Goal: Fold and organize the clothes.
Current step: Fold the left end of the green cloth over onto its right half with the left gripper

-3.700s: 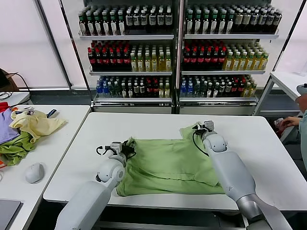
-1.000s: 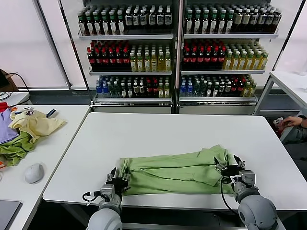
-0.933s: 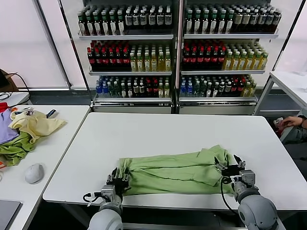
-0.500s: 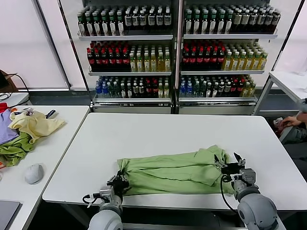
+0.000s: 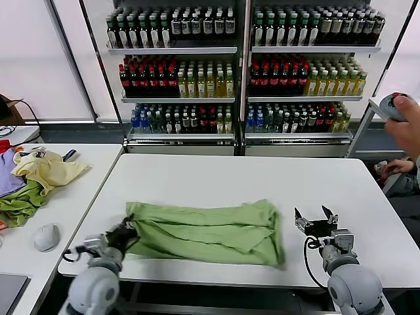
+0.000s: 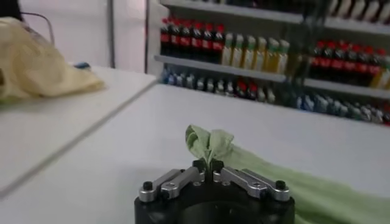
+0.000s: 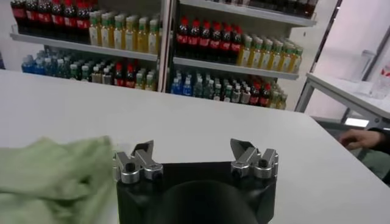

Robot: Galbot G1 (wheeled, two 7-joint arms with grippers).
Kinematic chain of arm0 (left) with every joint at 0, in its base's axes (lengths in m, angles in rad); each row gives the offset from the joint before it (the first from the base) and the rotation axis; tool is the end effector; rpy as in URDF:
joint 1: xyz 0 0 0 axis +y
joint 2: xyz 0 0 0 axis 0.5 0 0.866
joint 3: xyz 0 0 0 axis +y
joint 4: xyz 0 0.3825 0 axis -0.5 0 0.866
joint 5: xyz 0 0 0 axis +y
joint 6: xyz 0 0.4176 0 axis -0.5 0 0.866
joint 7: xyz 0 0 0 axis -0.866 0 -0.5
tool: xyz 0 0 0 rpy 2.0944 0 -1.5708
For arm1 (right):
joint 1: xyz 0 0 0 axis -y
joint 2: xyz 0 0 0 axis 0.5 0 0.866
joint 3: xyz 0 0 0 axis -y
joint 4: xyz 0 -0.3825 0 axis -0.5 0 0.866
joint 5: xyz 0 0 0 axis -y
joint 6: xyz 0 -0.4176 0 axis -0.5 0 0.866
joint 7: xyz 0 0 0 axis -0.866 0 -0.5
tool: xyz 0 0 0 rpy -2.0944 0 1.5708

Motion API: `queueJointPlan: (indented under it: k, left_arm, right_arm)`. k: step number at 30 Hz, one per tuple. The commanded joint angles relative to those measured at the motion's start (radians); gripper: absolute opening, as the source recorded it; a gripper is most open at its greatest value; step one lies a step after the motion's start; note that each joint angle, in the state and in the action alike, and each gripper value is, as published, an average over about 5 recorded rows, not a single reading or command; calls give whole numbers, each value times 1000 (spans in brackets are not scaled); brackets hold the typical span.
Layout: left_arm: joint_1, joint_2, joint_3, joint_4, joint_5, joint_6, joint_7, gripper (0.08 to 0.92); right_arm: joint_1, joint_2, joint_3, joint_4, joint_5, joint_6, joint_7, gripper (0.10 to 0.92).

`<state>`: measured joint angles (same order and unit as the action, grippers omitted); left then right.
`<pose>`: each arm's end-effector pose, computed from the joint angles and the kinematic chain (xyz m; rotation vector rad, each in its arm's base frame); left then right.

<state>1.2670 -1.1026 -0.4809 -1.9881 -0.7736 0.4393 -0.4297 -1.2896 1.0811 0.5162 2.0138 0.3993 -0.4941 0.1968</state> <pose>0.3291 0.0817 -0.2761 0.1568 -2.7403 0.2779 0.3228 -0.0933 -0.2662 -0.0149 -2.8107 0.2038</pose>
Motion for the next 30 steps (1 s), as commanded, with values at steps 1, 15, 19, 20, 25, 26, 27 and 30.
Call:
queueJointPlan:
  k: [1, 15, 19, 20, 25, 26, 27, 30]
  left_arm:
    - [19, 83, -263, -161, -640, -11, 37, 109]
    - [-138, -122, 178, -202, -663, -68, 20, 109]
    - [-223, -181, 294, -92, -589, -73, 3, 109]
    - [-242, -191, 314, -65, -578, -71, 1, 109]
    - [-323, -225, 408, 49, -536, -72, -3, 109]
    - [-337, -231, 423, 69, -528, -72, -4, 109]
    - [-350, -237, 436, 94, -519, -73, -4, 109]
    - [-381, -252, 470, 156, -493, -71, -5, 109]
  right_arm:
    - [1, 3, -3, 0, -1, 4, -1, 823]
    - [9, 16, -12, -19, -8, 12, -5, 823]
    - [20, 22, -19, -26, -10, 12, -6, 823]
    - [23, 22, -21, -27, -10, 11, -7, 823]
    - [33, 21, -25, -35, -11, 14, -12, 823]
    - [34, 20, -25, -36, -10, 14, -12, 823]
    - [36, 20, -24, -37, -10, 15, -12, 823]
    - [41, 20, -24, -43, -11, 15, -15, 823]
